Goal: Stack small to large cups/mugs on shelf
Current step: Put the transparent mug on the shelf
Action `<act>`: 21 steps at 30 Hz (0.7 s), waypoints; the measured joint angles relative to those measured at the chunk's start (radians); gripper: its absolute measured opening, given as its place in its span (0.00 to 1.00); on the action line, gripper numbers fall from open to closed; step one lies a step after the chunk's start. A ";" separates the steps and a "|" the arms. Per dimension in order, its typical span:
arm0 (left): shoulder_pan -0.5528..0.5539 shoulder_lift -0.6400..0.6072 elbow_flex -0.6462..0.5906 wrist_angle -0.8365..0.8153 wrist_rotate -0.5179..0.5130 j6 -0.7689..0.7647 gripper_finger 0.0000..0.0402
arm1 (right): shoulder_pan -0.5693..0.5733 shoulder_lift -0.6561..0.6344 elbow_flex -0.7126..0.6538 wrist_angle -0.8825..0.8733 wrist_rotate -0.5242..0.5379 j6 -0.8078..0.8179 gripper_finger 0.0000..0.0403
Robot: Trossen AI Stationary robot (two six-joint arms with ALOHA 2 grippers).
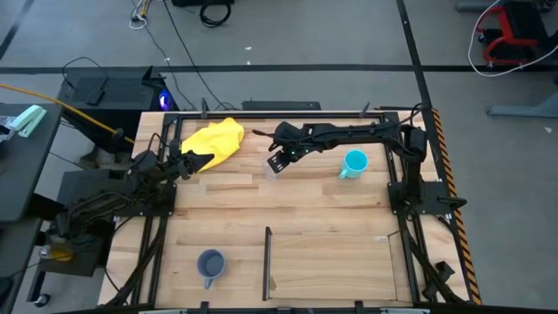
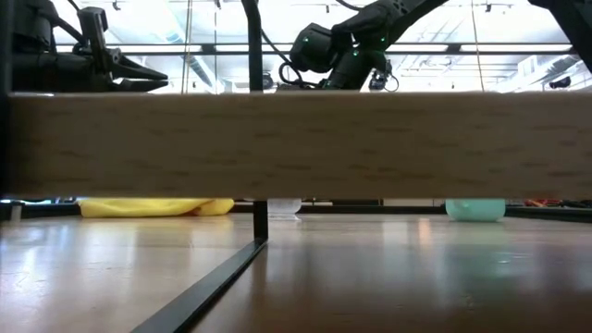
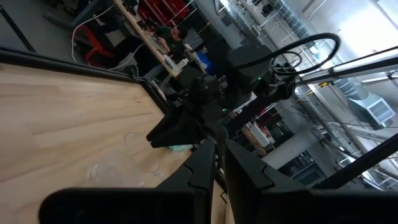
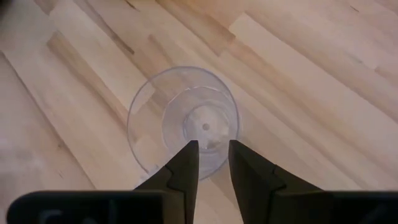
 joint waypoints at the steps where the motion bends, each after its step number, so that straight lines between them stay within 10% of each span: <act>1: 0.000 0.000 0.000 -0.001 0.000 0.000 0.11 | 0.000 0.000 0.000 0.000 0.003 0.000 0.24; 21: 0.000 0.000 0.000 -0.009 0.000 -0.002 0.11 | -0.004 0.034 0.000 0.022 0.015 0.000 0.24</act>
